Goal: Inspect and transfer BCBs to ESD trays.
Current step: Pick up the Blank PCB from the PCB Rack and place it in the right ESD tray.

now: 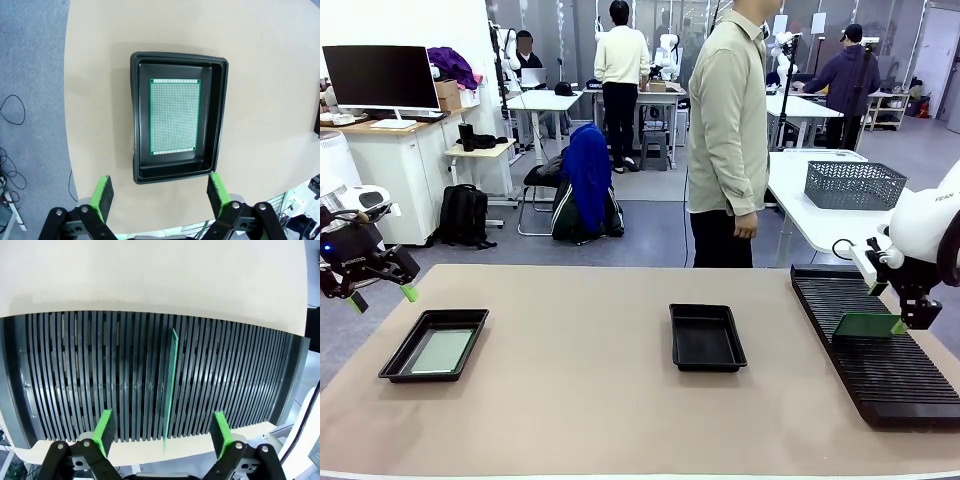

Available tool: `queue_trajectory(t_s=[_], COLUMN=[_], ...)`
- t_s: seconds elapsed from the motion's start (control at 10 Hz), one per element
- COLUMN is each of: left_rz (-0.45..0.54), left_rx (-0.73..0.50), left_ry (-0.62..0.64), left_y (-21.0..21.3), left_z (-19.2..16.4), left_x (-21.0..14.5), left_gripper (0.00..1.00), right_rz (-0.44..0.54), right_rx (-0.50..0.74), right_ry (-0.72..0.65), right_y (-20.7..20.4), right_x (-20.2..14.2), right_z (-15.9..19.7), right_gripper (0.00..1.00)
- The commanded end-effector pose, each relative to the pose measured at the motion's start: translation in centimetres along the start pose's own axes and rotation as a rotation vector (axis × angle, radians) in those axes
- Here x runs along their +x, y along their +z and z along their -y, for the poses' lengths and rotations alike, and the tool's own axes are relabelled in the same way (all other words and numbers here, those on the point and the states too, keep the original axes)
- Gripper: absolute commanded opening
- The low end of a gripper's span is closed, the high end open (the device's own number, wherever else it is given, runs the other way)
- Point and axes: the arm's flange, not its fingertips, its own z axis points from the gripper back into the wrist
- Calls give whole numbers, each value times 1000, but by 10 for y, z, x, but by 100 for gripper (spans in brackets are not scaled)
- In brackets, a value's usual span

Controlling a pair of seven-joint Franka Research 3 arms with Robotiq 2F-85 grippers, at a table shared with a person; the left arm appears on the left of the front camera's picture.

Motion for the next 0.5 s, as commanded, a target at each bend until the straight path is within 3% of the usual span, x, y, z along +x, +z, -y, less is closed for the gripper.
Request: queue_trajectory(t_s=[0.0,0.4], left_rz=[11,11], left_rx=[-7,-7], left_ry=[-15,-15], left_y=[-1,-1], left_z=[-2,-2], left_x=[1,1], left_gripper=[100,100], right_rz=[29,35], right_rx=[-32,-64], right_ry=[10,-8], right_y=[-15,-24], right_x=[-6,-5], right_z=[-2,-4], right_gripper=[100,100])
